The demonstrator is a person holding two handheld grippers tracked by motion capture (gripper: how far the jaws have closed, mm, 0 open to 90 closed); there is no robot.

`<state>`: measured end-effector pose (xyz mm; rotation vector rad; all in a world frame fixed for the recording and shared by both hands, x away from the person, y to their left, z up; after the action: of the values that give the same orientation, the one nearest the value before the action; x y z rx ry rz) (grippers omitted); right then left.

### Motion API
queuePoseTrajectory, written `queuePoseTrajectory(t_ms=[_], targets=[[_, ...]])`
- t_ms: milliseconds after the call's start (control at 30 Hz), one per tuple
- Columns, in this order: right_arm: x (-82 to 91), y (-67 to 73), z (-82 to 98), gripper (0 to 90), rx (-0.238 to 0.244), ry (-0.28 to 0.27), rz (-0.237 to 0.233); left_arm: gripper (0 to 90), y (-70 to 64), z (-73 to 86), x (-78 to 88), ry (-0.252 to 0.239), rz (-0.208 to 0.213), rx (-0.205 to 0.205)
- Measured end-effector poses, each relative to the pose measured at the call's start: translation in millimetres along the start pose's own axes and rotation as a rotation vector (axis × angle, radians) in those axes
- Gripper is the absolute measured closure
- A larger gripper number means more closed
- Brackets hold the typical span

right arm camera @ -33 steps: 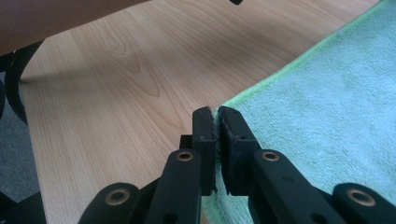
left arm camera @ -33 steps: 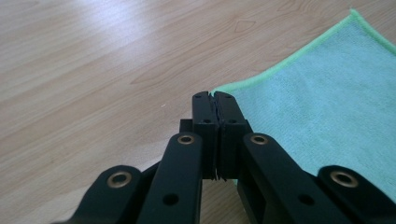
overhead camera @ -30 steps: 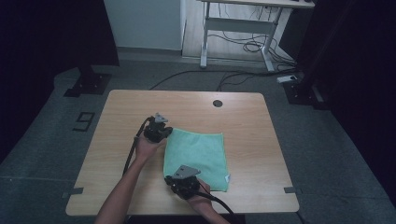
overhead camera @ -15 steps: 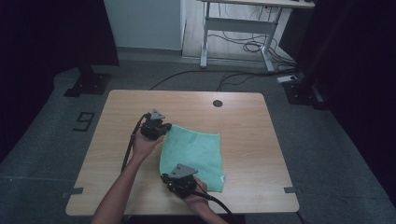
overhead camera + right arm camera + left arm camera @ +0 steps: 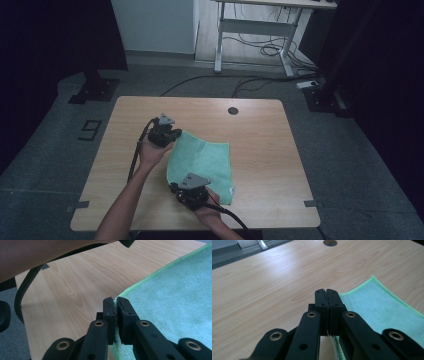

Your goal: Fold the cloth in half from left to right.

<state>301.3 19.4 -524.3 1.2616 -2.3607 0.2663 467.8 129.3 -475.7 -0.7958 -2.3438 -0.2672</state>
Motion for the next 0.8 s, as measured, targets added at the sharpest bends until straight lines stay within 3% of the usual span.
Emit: queuePoseTrajectory(t_ms=[367,467,567,667,800], targets=[[-6.4,-6.1,-1.4,84.9,-0.021,-0.011,0.005,88.4,3.2,2.9,-9.8,0.012,0.004,0.017],[-5.3,-6.0,-10.4,84.9,-0.023,-0.029,-0.003,88.4,3.9,-1.4,-5.4,0.001,0.000,0.014],[0.5,-1.0,-23.7,85.0,-0.004,-0.066,-0.010,88.3,4.4,-13.0,11.0,-0.028,-0.012,0.007],[4.0,3.1,-26.1,85.0,0.006,-0.096,0.004,88.2,4.6,-12.3,14.9,-0.030,-0.018,0.016],[-1.2,4.5,-15.2,85.0,-0.003,-0.058,0.001,88.2,6.2,-0.9,6.6,-0.002,-0.020,0.028]])
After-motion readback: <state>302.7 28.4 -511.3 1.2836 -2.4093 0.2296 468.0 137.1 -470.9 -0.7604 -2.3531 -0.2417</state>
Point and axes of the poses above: each handheld gripper's, and its own axes: x roughly backward along the jaws, z roughly out of its underside, y roughly to its left, the point moved 4 cm from there along -x, roughly forward along the jaws
